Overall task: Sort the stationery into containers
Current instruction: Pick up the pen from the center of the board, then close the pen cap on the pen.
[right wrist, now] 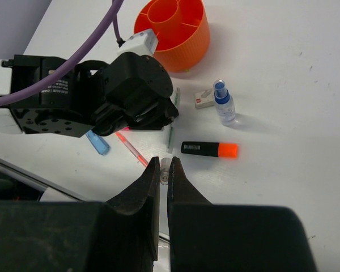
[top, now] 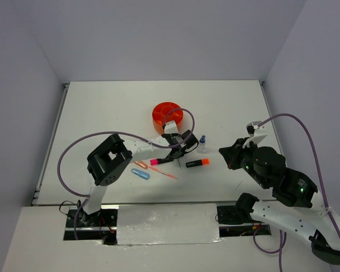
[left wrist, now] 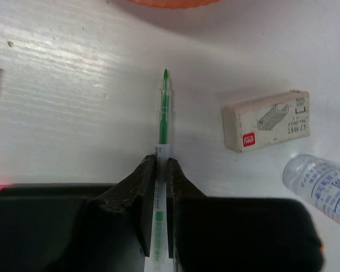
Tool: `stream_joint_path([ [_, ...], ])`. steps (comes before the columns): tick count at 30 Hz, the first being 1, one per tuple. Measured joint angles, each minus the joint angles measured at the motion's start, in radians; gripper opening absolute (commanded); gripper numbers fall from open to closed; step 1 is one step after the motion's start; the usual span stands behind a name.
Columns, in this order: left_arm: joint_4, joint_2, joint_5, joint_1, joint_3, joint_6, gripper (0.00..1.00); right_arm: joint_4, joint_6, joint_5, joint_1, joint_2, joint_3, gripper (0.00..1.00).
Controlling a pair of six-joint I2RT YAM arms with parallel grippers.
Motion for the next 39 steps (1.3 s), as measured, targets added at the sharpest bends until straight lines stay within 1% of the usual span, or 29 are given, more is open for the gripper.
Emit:
stream_joint_path([
  [7,0.101,-0.127,0.088,-0.001,-0.149,0.013,0.0,0.004,0.004,0.034,0.0,-0.018,0.0,0.0],
  [12,0.178,-0.263,0.113,-0.006,-0.199,0.061,0.0,0.037,0.003,0.04,0.0,-0.047,0.002,0.0],
  [17,0.302,-0.463,0.171,-0.015,-0.297,0.172,0.0,0.125,-0.008,0.015,0.0,-0.077,-0.009,0.0],
  [19,0.367,-0.572,0.217,-0.018,-0.378,0.248,0.0,0.184,-0.015,-0.01,0.0,-0.105,-0.034,0.0],
  [22,0.492,-0.764,0.306,-0.021,-0.549,0.364,0.0,0.282,-0.026,-0.058,0.0,-0.149,-0.093,0.0],
  [24,0.569,-0.936,0.398,-0.022,-0.693,0.457,0.0,0.36,-0.032,-0.097,0.0,-0.161,-0.135,0.0],
  [26,0.636,-1.092,0.503,-0.023,-0.803,0.543,0.0,0.428,-0.046,-0.162,0.0,-0.147,-0.163,0.0],
  [29,0.661,-1.246,0.625,-0.025,-0.873,0.638,0.0,0.512,-0.068,-0.285,-0.003,-0.065,-0.157,0.0],
  [33,0.648,-1.361,0.748,-0.026,-0.88,0.739,0.0,0.562,-0.082,-0.435,-0.022,0.108,-0.095,0.0],
  [36,0.624,-1.416,0.8,-0.026,-0.88,0.787,0.0,0.6,-0.075,-0.555,-0.052,0.191,-0.075,0.0],
  [39,0.612,-1.432,0.837,-0.026,-0.88,0.815,0.0,0.61,-0.06,-0.661,-0.068,0.232,-0.075,0.0],
])
